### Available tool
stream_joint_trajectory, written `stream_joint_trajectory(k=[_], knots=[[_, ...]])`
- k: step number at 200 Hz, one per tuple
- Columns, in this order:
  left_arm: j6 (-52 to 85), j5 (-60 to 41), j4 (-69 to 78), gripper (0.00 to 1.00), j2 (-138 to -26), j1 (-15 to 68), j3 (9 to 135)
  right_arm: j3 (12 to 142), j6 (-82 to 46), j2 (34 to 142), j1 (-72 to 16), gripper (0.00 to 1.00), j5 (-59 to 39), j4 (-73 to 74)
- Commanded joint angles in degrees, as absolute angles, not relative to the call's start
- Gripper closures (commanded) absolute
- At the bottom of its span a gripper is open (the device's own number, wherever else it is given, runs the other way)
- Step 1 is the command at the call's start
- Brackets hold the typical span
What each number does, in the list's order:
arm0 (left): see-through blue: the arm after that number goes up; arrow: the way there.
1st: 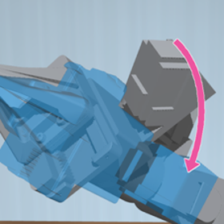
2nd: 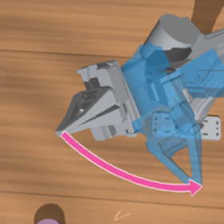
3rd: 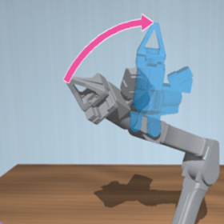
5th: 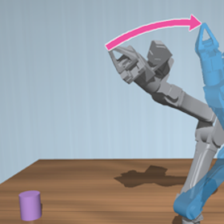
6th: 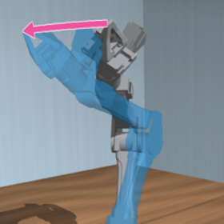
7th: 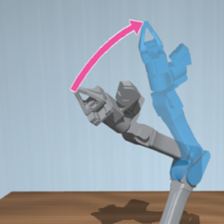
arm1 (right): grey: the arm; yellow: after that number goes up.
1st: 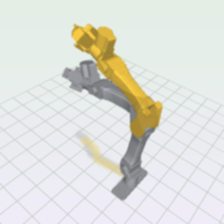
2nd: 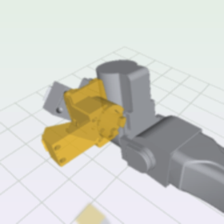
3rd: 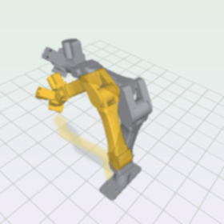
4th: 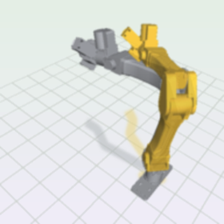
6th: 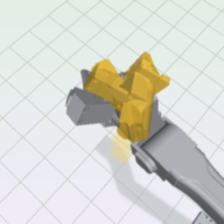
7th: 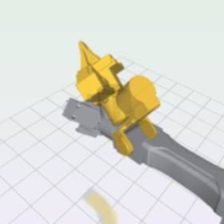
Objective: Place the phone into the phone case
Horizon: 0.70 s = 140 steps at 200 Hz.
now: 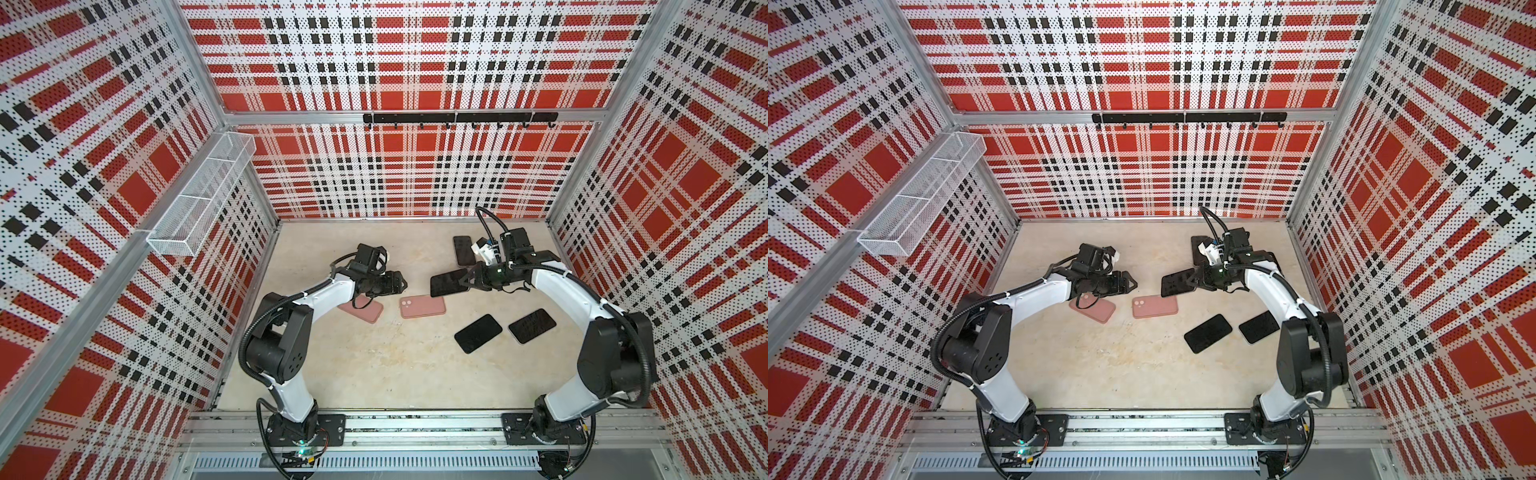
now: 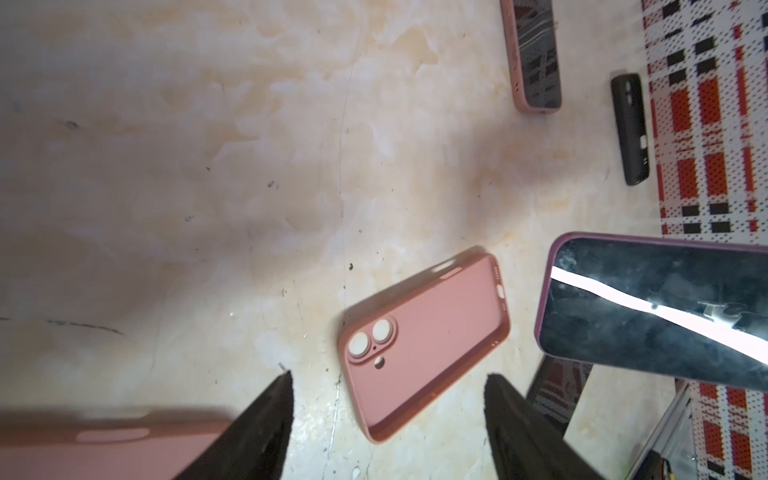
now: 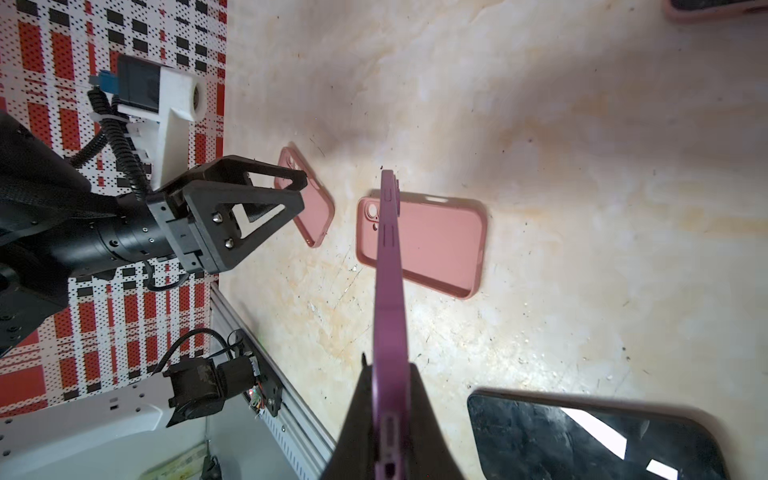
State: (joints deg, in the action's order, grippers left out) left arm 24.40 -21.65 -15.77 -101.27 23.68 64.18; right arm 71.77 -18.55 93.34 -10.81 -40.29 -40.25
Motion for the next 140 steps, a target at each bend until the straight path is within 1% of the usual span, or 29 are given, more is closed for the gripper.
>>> stream_joint_trajectory(k=[1,41,73,140], knots=[[22.15,-24.50,-16.72,0.31,-103.03,23.91,63.53,74.69,-16.00,96.44,-10.63,1.00,-45.58,-40.57],[21.80,-25.87,-16.20,0.38,-105.57,24.26,62.43,77.27,-15.11,102.49,-11.76,1.00,-48.44,-40.89],[21.45,-26.67,-16.75,0.41,-106.16,24.26,62.53,79.71,-13.39,106.40,-13.04,1.00,-49.88,-43.72],[20.18,-27.96,-17.06,0.44,-107.46,24.59,62.32,80.90,-12.42,110.38,-14.06,1.00,-51.50,-45.39]])
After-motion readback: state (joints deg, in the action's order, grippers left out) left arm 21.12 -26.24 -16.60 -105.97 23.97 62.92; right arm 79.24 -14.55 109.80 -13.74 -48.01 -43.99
